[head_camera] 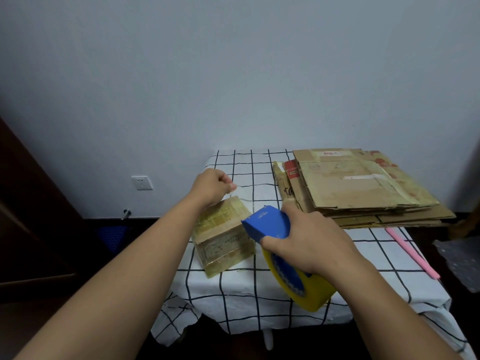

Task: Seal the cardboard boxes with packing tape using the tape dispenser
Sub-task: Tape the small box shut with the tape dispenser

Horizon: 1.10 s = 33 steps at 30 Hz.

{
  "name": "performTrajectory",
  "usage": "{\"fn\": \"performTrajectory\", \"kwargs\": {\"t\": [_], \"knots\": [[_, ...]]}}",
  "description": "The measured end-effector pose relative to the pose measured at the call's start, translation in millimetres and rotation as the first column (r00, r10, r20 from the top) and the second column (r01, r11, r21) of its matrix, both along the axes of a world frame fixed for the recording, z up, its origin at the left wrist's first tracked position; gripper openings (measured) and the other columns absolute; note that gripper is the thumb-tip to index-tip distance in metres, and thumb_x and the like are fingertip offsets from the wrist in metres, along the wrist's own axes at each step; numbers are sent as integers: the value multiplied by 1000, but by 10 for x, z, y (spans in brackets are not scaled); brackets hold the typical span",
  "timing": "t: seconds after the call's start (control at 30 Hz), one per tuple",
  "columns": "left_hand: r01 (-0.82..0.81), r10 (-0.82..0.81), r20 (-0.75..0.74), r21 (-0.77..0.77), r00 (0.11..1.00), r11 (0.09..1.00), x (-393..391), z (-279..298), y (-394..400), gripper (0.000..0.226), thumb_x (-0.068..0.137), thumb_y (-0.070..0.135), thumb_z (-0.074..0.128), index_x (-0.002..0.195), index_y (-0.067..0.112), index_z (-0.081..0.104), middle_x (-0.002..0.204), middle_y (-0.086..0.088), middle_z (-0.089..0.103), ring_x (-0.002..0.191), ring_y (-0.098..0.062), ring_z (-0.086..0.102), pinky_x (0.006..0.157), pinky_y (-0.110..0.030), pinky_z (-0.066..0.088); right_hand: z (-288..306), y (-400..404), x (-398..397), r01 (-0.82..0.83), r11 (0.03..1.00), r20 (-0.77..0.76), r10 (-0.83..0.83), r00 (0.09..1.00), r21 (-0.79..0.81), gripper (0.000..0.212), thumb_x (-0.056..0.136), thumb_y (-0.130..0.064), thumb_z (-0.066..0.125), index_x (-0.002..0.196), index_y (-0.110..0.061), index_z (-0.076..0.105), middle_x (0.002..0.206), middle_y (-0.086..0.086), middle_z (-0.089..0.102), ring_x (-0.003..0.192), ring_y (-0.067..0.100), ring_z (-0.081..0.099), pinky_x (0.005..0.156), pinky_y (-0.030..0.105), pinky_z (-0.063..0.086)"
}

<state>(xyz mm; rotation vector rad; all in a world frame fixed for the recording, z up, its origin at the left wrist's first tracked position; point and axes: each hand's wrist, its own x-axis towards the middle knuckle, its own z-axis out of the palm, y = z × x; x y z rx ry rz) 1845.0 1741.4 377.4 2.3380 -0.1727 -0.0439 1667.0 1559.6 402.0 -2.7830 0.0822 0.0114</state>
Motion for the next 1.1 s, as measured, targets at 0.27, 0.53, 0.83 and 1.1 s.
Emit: {"fn": "performTrajectory", "kwargs": {"t": [0.27,0.53,0.83,1.1], "knots": [[1,-1,21,2,1000,1000,10,-84,-34,11,89,28,71,86,19,67,75,4,60,77,-16,56,71,-29,43,-53,10,15,22,1000,10,-22,1000,6,50,74,-70,50,107,-33,42,78,-10,51,65,8,47,49,30,33],[19,-21,31,58,999,998,-9,-146,-80,7,91,28,68,87,22,68,94,0,66,91,-20,60,78,-31,47,-130,0,24,26,1000,-9,-26,1000,-8,54,75,-71,49,110,-31,42,82,-9,50,68,9,46,51,30,33],[-34,13,120,174,993,984,-27,-222,-131,27,96,30,61,119,16,58,126,-6,55,114,-25,51,87,-31,39,-215,24,52,46,998,1,-46,999,31,55,74,-70,50,112,-31,42,85,-8,53,74,17,53,53,31,35],[-41,-34,485,143,874,989,-363,-184,-10,13,97,16,49,102,16,62,99,5,56,93,-17,54,76,-32,43,-306,16,48,45,998,1,-45,999,33,56,73,-71,50,111,-31,43,83,-7,51,77,22,55,56,32,39]]}}
